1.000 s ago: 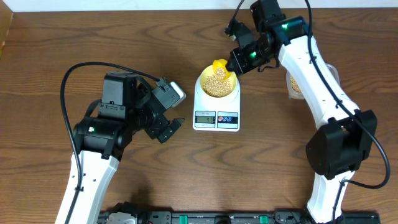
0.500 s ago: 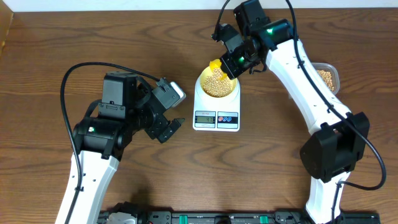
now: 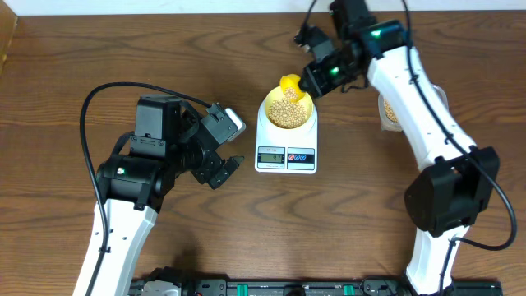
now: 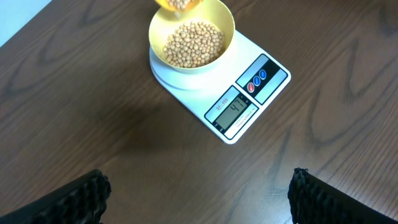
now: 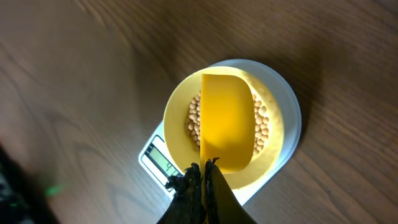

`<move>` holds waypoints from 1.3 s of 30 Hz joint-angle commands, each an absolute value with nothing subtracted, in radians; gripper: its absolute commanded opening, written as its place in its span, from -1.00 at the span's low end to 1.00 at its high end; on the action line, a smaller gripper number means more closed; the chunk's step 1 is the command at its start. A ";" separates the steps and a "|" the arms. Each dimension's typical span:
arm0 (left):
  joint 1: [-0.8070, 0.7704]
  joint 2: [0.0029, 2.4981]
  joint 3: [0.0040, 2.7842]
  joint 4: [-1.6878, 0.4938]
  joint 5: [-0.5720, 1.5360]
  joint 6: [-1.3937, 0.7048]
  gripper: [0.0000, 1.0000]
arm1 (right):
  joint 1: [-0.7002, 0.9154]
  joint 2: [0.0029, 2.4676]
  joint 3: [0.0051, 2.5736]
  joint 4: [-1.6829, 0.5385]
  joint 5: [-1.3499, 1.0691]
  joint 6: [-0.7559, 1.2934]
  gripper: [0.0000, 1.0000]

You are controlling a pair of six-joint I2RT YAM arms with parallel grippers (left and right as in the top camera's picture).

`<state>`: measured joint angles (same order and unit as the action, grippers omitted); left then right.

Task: Scoop item into bowl and weigh 50g on scale
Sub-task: 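Tilt the scoop with the right gripper to pour beans into the bowl, then move the empty scoop back right to the soybean tub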

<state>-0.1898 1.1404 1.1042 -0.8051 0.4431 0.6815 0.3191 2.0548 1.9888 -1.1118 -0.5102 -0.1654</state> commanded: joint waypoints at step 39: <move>-0.184 1.130 1.097 -0.807 0.453 0.688 0.87 | -0.003 1.990 2.016 -1.165 -0.901 -0.151 -0.98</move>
<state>-0.1898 1.1404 1.1042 -0.8051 0.4431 0.6815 0.0658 2.0525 1.9892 -1.1519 -0.8455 -0.1608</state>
